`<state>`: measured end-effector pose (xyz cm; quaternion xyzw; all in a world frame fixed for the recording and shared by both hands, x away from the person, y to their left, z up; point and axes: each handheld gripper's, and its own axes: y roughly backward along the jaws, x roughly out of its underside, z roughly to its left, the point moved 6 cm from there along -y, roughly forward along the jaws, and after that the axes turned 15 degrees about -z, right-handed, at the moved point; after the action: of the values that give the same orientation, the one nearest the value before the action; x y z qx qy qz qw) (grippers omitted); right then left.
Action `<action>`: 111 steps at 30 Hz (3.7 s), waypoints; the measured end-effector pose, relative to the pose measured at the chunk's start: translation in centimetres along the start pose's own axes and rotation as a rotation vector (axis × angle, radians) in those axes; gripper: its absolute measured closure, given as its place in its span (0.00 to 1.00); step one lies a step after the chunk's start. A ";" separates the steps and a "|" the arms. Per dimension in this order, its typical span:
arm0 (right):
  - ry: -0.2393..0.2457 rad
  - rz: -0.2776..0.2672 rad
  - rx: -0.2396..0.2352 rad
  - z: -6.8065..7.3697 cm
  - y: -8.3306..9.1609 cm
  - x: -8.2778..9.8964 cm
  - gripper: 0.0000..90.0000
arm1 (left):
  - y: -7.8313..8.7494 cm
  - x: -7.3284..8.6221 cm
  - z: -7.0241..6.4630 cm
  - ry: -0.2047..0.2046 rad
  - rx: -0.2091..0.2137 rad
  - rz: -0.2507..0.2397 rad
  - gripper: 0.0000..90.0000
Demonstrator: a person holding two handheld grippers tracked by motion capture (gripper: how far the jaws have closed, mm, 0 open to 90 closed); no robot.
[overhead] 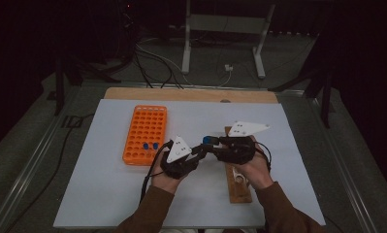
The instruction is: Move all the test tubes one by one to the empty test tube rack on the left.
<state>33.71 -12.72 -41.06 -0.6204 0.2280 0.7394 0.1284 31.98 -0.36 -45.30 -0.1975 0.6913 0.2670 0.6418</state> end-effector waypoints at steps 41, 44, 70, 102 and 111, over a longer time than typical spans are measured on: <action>-0.005 -0.044 0.275 -4.8 5.6 2.5 0.00 | 5.1 -1.3 3.9 0.072 -0.054 -0.074 0.87; -0.013 -0.044 0.284 -5.1 6.1 2.7 0.00 | 5.6 -1.4 4.3 0.069 -0.068 -0.072 0.87; -0.062 -0.082 0.311 -6.1 7.8 3.2 0.00 | 10.8 -2.2 8.5 0.059 -0.230 -0.129 0.87; -0.061 -0.065 0.303 -6.0 7.5 3.7 0.00 | 13.0 0.8 12.3 0.094 -0.382 -0.148 0.87; -0.062 -0.062 0.299 -5.9 7.4 3.8 0.00 | 12.3 3.0 12.9 0.123 -0.396 -0.098 0.87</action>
<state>34.57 -22.38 -44.19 -0.5781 0.3120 0.7116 0.2490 34.24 17.48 -47.31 -0.3689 0.6527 0.3537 0.5592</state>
